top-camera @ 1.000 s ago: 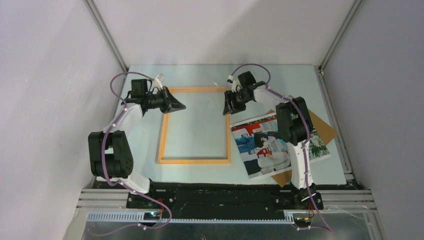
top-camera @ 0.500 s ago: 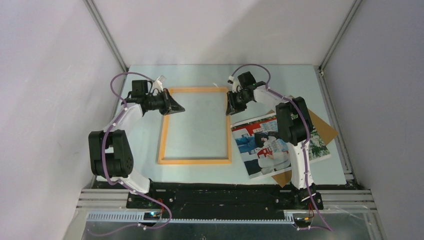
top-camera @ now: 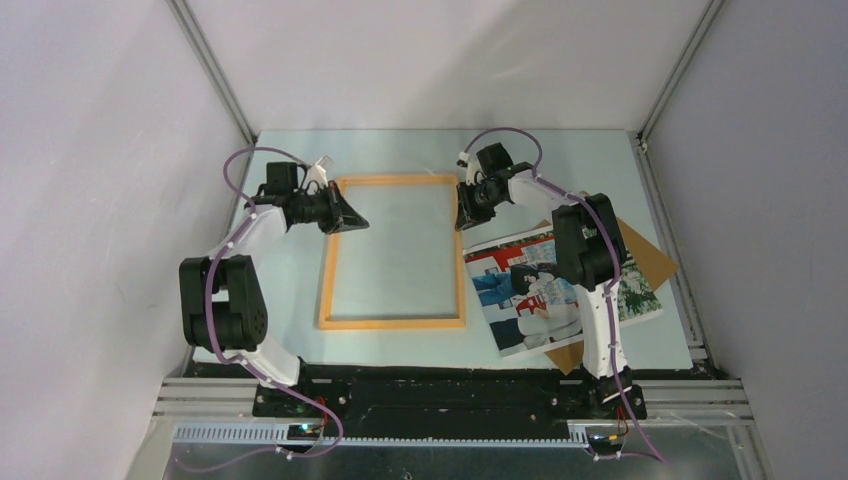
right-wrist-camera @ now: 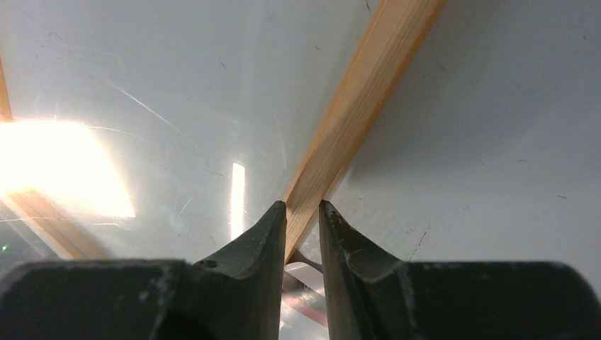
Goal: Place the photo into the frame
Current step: Place the photo frame item in the photo frame.
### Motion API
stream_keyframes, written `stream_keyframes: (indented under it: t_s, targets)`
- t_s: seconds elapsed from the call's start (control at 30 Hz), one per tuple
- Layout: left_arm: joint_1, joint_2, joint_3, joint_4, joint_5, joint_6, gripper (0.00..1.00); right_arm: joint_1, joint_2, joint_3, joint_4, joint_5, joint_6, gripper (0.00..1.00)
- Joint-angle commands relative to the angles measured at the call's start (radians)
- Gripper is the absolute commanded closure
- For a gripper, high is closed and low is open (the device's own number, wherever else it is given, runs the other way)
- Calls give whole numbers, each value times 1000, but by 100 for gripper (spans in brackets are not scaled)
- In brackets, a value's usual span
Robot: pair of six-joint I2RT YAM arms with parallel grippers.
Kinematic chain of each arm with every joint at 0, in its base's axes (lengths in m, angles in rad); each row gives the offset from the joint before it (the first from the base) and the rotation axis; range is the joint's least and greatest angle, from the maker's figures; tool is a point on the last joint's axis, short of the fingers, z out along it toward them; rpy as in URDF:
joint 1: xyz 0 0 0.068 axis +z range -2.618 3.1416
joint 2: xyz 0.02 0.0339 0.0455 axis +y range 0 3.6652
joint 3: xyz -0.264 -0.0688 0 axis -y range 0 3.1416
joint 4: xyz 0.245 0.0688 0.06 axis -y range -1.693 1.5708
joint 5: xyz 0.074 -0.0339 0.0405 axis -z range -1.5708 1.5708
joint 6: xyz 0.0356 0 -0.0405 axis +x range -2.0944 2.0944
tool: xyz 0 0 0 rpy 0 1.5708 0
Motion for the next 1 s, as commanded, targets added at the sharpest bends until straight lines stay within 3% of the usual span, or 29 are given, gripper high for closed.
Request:
stream_keyframes:
  t_s: [0.0,0.97]
  targets:
    - [-20,-2,6,-18,6,27,100,12,16,14,13,-19,-6,72]
    - [-20,-18,-30,-17,48,-25,100,29,-3,1,12,22,-24,74]
